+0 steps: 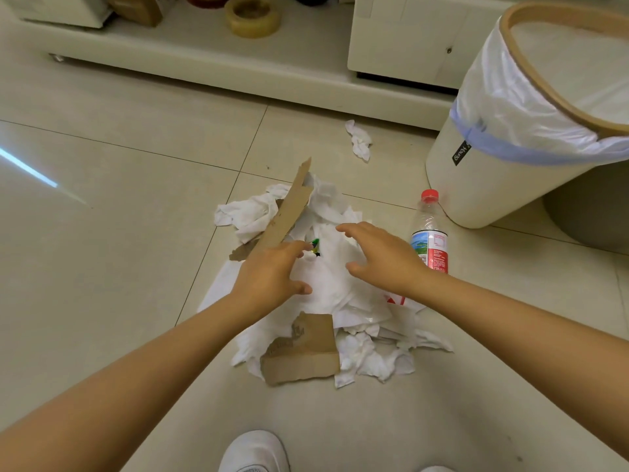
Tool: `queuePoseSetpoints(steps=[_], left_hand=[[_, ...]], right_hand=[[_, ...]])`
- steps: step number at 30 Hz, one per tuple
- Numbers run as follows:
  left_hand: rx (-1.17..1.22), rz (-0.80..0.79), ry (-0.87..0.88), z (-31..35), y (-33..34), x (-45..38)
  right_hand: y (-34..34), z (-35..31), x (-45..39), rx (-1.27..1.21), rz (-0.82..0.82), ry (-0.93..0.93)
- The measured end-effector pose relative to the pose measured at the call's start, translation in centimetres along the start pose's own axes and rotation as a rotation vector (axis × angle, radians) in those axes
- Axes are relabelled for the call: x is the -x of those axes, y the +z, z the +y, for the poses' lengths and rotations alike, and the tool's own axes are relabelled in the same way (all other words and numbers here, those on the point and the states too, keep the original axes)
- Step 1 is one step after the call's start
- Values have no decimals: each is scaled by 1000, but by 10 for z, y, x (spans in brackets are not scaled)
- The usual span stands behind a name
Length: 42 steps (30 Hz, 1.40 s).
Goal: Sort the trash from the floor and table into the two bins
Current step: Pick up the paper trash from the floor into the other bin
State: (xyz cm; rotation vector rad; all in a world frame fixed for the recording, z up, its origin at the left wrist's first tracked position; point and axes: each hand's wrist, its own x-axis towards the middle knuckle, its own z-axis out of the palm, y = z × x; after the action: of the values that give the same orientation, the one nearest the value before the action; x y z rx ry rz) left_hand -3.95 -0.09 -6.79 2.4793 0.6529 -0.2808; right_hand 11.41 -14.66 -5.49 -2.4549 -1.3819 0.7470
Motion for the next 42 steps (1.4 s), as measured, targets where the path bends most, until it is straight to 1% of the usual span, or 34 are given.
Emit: queuePoseSetpoints(steps=[4, 6, 8, 12, 14, 16, 18, 20, 24, 30, 33, 37, 40, 42], left_hand=[[-107, -66, -26, 3, 7, -8], [-163, -70, -21, 3, 10, -10], [-168, -79, -37, 2, 12, -10], [-130, -77, -69, -5, 16, -6], [-137, -124, -91, -8, 18, -3], [-202, -193, -86, -10, 22, 0], [-242, -224, -77, -10, 28, 4], [-209, -183, -63, -9, 32, 8], [-118, -1, -17, -10, 25, 9], [-21, 132, 8, -8, 1, 8], [16, 189, 27, -1, -16, 9], [148, 245, 40, 8, -44, 11], [253, 317, 38, 12, -64, 13], [309, 331, 38, 17, -76, 14]], right_hand=[[12, 1, -13, -91, -73, 113], [19, 0, -18, -151, -98, 166], [24, -2, -20, -183, -125, 190], [35, -9, -17, -50, -167, 128], [42, -9, -14, 33, -191, 93], [49, -6, -12, 116, -218, 77], [52, -4, -10, 104, -200, 65], [50, -4, -7, 16, -144, 60], [37, 1, 1, -120, -45, 60], [8, 11, 9, -409, 137, 69], [-7, 15, 9, -489, 203, 85], [-35, 18, 17, -599, 282, 90], [-59, 22, 26, -615, 361, 90], [-73, 23, 33, -643, 385, 89]])
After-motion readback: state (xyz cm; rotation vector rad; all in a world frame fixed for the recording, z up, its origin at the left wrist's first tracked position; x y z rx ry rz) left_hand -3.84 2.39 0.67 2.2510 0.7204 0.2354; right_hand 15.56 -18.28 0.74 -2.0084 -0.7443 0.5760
